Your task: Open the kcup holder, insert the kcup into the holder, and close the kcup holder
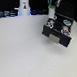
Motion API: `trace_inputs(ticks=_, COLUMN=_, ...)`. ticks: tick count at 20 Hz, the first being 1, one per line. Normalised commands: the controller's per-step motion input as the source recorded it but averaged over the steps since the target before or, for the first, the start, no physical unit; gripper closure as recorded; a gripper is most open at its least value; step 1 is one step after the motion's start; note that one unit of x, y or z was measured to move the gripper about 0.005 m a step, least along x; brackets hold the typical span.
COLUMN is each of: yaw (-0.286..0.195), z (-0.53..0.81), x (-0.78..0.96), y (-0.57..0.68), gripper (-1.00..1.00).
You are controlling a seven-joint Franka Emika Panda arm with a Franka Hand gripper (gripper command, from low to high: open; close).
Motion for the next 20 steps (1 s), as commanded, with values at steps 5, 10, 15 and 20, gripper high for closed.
trace_inputs(ticks=5, yaw=0.036, z=-0.07, x=0.02, y=0.13, gripper=1.00)
trace_inputs(ticks=10, yaw=-0.010, z=0.37, x=0.33, y=0.24, gripper=1.00)
trace_inputs(ticks=15, yaw=-0.020, z=0.33, x=0.53, y=0.34, gripper=1.00)
trace_inputs(ticks=20, yaw=-0.015, z=0.22, x=0.60, y=0.44, gripper=1.00)
